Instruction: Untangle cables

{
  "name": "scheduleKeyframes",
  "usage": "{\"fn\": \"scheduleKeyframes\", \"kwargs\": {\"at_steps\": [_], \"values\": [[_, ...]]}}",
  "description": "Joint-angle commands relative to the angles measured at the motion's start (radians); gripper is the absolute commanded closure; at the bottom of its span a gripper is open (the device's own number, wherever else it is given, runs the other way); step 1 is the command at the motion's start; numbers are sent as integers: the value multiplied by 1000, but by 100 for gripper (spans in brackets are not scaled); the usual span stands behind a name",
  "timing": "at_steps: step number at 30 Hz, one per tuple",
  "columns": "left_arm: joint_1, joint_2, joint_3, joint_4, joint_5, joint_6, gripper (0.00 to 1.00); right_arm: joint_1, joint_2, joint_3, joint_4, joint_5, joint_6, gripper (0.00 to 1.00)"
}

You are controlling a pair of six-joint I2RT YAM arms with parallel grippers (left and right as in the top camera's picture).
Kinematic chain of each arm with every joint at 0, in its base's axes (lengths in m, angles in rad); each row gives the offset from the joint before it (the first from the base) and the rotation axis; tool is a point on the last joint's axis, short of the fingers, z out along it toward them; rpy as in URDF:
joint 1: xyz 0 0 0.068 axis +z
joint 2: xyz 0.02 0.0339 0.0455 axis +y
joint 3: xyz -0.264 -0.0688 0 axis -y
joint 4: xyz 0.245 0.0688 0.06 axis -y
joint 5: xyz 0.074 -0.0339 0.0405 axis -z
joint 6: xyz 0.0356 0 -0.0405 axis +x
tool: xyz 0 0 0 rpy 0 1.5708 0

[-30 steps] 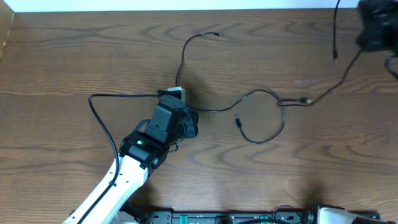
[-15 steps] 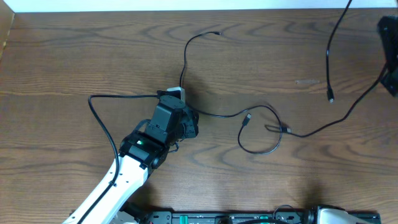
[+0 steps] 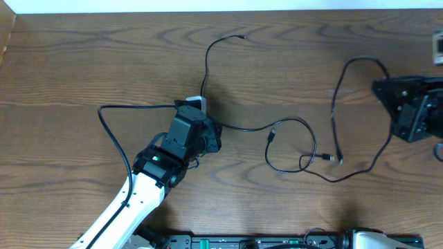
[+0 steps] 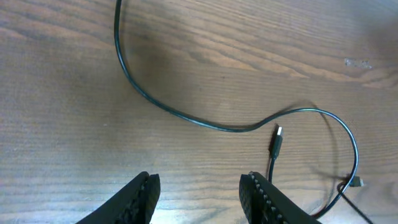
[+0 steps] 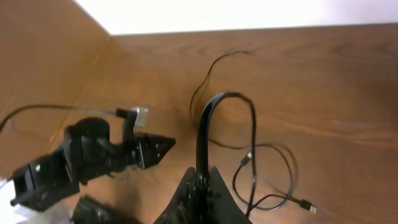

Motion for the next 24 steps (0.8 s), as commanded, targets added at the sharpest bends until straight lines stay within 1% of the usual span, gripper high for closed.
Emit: {"fn": "scheduleKeyframes", "kwargs": {"at_steps": [1, 4, 7, 10, 15, 20, 22, 24], "values": [[4, -3, -2, -11, 13, -20, 53, 26, 28, -62, 8, -24, -67, 99], [4, -3, -2, -11, 13, -20, 53, 38, 66, -123, 43, -14, -101, 99], [4, -3, -2, -9, 13, -20, 53, 45, 108, -171, 113, 32, -100, 99], [4, -3, -2, -13, 13, -20, 53, 53, 169, -199, 212, 81, -80, 99], [4, -3, -2, -15, 12, -20, 53, 74, 281, -204, 326, 84, -80, 99], [4, -3, -2, -15, 12, -20, 53, 157, 401, -204, 484, 18, -135, 99], [4, -3, -2, -16, 12, -20, 53, 193, 438, -204, 562, 5, -132, 99], [4, -3, -2, -16, 12, -20, 53, 228, 482, -204, 656, 5, -95, 99]]}}
